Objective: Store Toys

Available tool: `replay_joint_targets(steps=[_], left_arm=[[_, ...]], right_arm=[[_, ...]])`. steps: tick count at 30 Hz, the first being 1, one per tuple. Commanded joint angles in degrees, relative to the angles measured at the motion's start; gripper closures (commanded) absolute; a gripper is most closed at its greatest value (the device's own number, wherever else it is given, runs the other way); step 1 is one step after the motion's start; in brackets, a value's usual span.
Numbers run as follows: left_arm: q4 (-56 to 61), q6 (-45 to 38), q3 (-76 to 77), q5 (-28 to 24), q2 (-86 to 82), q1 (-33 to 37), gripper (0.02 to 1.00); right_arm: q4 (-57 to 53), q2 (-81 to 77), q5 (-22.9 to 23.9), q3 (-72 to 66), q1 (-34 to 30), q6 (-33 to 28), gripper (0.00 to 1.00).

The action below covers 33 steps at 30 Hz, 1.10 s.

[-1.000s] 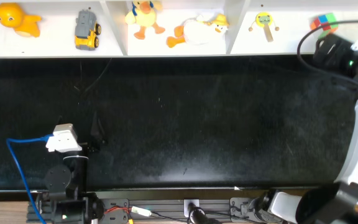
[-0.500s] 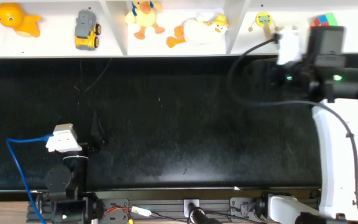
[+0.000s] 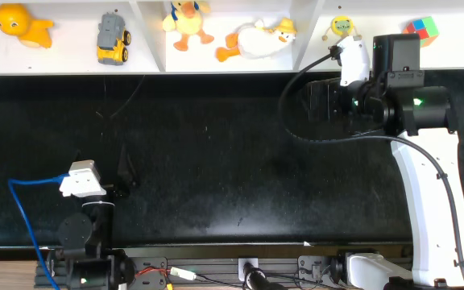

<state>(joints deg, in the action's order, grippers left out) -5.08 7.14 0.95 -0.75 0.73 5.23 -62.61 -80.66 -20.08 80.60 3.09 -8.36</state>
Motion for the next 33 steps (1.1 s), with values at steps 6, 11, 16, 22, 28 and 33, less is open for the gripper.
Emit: replay_joint_targets(steps=[6,11,16,22,28,33], left_arm=[[0.3,0.4,-0.5,0.5,-0.6,-0.4,0.02],[0.3,0.4,-0.5,0.5,-0.6,-0.4,0.02],[0.3,0.4,-0.5,0.5,-0.6,-0.4,0.02],[0.3,0.4,-0.5,0.5,-0.6,-0.4,0.02],[0.3,0.4,-0.5,0.5,-0.6,-0.4,0.02],[0.3,0.4,-0.5,0.5,-0.6,-0.4,0.023]], right_arm=[[0.1,1.3,1.5,0.1,0.2,0.6,0.007],[5.2,4.2,5.1,-1.7,0.3,0.7,0.007],[24.5,14.6,4.9,-15.5,0.7,4.6,0.005],[44.1,30.9,4.9,-38.5,0.7,10.0,0.007],[56.7,48.3,6.2,-58.5,0.8,17.6,0.005],[62.4,62.6,9.6,-69.9,1.2,19.3,0.003]])
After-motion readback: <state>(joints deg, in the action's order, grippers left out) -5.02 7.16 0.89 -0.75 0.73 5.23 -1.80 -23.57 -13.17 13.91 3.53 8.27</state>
